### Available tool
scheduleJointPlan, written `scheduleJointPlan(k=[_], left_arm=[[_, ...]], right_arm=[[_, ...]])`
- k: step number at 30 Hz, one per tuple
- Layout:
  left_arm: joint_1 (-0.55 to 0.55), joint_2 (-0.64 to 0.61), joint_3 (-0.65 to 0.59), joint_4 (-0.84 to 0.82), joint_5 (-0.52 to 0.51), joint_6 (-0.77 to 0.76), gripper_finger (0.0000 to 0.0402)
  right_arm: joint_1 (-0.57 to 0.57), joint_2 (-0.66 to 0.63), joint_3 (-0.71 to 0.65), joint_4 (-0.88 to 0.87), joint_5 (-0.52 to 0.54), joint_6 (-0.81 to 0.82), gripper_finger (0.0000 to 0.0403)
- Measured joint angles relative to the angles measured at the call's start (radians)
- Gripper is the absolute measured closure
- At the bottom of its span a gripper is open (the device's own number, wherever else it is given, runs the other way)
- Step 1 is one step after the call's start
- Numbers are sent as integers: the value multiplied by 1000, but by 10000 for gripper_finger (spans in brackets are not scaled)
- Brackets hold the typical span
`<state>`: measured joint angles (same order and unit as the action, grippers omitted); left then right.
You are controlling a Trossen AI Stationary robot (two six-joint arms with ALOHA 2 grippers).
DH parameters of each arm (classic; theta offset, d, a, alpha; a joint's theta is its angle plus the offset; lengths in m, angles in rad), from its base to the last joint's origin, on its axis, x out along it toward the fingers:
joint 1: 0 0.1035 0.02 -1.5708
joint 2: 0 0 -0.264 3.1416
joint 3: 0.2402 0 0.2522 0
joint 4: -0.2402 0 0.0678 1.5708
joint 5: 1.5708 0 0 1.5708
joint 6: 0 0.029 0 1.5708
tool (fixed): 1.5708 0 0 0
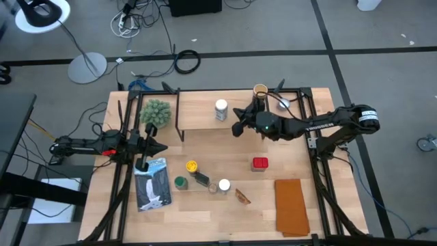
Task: Shelf spices
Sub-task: Put the right white seasoning bottle on the shelf
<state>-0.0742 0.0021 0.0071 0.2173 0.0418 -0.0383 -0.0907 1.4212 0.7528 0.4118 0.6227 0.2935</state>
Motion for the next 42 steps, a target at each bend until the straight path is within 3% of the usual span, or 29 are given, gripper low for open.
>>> scheduleJointPlan(k=[15,17,21,23,29,35,38,42], left_arm=[[0,0,0,0,0,0,396],[0,0,0,0,0,0,396],[0,0,0,0,0,0,396],[0,0,0,0,0,0,396],[0,0,0,1,0,0,396],[0,0,0,9,-12,0,396],[0,0,8,52,-128,-101,396],[0,41,78,-37,-212,-150,400]], right_arm=[[52,-1,1,-13,-49,-1,403],[90,-8,1,-42,-8,-3,403],[200,-53,1,-133,214,-3,403],[252,-95,1,-170,270,7,403],[407,-206,1,-252,304,63,403],[523,-233,1,-258,394,68,403],[550,-232,1,-261,408,69,403],[569,-231,1,-362,410,123,403]])
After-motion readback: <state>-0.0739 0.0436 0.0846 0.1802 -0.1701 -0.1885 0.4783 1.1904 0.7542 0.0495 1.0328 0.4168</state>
